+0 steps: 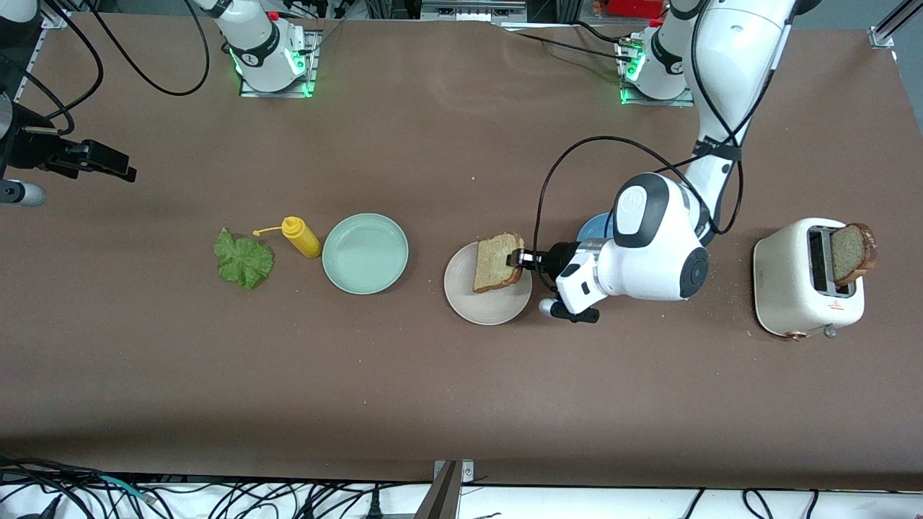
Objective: Make sandwich in beige plate with both arms
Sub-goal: 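Carry the bread slice with the left gripper to the beige plate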
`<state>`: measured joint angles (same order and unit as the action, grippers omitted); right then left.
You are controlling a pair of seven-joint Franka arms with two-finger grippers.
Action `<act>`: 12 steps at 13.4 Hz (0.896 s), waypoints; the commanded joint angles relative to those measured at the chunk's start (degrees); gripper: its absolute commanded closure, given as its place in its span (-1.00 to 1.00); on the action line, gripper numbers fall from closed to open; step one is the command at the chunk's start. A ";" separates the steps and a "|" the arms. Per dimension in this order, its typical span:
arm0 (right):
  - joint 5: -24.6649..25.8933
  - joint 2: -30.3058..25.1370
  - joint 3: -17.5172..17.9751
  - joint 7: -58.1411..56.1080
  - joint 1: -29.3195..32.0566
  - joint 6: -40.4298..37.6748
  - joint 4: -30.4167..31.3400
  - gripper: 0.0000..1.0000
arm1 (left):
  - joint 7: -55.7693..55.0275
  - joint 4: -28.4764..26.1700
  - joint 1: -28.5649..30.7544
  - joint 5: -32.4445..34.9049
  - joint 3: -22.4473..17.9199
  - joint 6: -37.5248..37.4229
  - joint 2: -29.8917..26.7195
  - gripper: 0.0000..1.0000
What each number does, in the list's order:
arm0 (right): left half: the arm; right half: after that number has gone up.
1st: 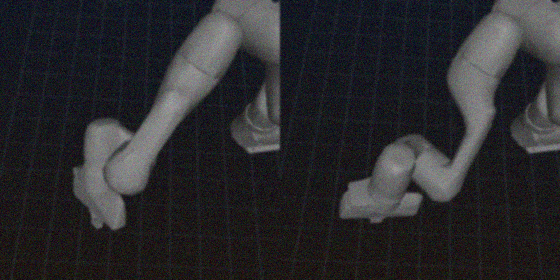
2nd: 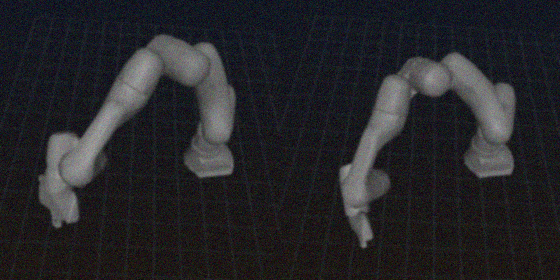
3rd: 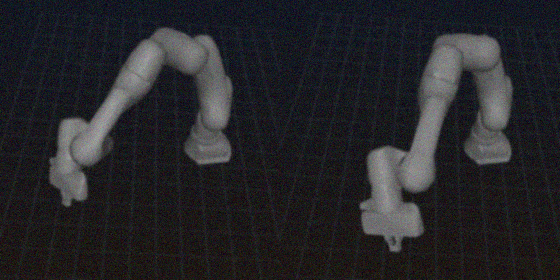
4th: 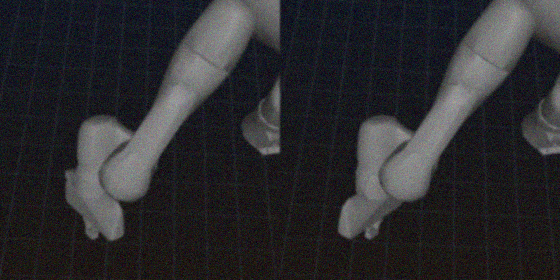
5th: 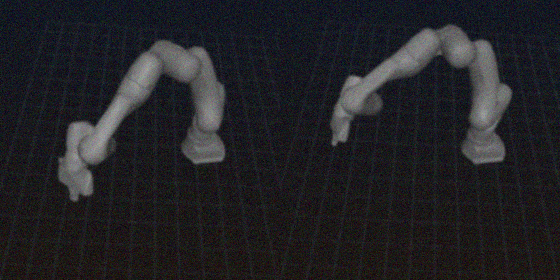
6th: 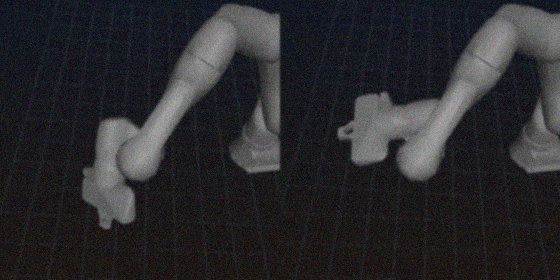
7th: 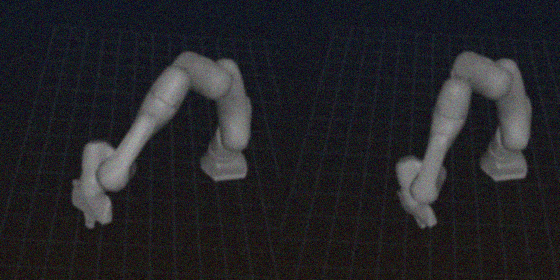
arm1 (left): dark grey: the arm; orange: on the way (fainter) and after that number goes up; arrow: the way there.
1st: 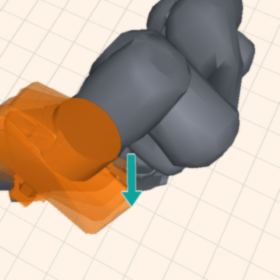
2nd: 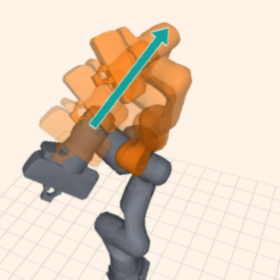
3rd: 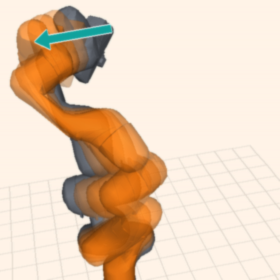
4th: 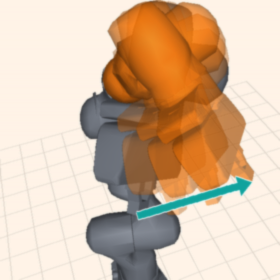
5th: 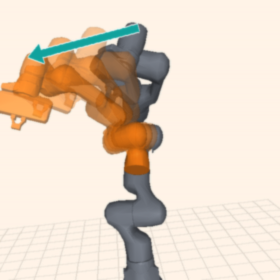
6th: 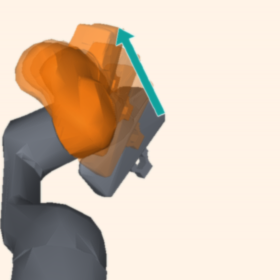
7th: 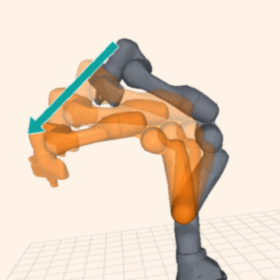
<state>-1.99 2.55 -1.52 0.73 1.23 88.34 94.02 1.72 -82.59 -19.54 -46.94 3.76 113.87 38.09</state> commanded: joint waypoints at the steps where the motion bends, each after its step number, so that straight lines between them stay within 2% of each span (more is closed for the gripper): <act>1: -0.04 2.90 -0.06 -2.83 -0.95 -0.46 -1.65 -1.00 | 0.12 1.47 -2.69 -3.06 -0.77 3.02 1.90 1.00; 5: 0.23 2.99 -0.24 -3.01 -1.05 -0.45 -1.30 -0.99 | 0.12 1.47 -3.30 -3.95 -0.86 3.11 3.39 1.00; 7: 0.40 2.90 -0.06 -3.01 -1.40 1.82 -1.03 -0.99 | 0.12 1.29 -3.92 -3.94 -0.86 5.64 4.18 1.00; 9: 3.55 2.81 -0.06 -2.93 -2.37 2.19 -1.03 -0.99 | 0.12 0.85 -4.80 -3.95 -0.86 6.80 4.71 1.00; 12: 4.27 2.90 -0.15 -3.01 -2.46 2.97 -0.94 -0.99 | 0.12 0.24 -4.89 -3.68 -0.86 7.07 4.97 1.00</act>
<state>1.07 5.36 -1.46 -1.55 -0.91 90.86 93.77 1.62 -82.60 -23.69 -48.86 3.75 120.56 42.68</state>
